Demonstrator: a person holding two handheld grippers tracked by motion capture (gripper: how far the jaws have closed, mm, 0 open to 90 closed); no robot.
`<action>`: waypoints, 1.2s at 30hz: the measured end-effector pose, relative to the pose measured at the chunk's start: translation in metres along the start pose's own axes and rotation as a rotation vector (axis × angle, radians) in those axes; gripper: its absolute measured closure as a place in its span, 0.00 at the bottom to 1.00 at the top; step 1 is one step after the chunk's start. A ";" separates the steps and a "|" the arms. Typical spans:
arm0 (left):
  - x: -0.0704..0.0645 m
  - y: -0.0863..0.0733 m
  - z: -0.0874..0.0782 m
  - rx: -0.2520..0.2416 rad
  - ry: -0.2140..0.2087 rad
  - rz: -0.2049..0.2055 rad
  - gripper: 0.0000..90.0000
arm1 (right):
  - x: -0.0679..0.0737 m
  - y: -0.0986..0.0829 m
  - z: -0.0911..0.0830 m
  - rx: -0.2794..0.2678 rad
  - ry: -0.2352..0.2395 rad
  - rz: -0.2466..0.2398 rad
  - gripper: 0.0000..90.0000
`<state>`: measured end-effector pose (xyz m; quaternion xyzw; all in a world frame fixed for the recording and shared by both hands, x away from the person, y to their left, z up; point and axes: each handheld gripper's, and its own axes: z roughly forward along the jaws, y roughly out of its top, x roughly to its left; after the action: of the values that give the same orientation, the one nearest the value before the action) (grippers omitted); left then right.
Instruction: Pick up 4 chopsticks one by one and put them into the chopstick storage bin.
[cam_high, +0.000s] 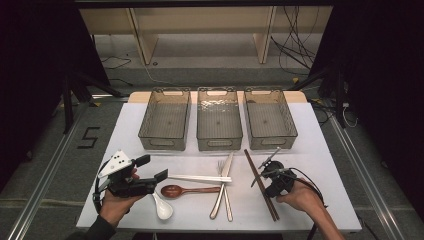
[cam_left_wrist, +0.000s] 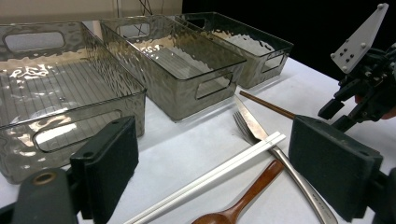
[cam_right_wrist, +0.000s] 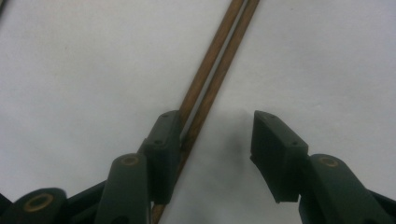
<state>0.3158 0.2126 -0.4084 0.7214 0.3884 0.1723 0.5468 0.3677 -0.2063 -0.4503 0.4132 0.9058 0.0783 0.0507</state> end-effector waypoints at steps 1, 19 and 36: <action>0.000 0.000 0.000 0.001 -0.001 0.001 0.17 | 0.000 0.000 0.000 0.002 -0.004 -0.005 0.59; 0.000 0.000 0.000 0.001 0.001 0.004 0.17 | -0.010 -0.003 0.002 0.074 0.008 -0.024 0.82; 0.001 0.000 0.001 0.002 -0.003 0.003 0.17 | -0.028 -0.005 0.001 0.088 0.051 0.065 0.94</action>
<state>0.3167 0.2129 -0.4091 0.7228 0.3870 0.1716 0.5462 0.3822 -0.2303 -0.4518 0.4420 0.8956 0.0507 0.0068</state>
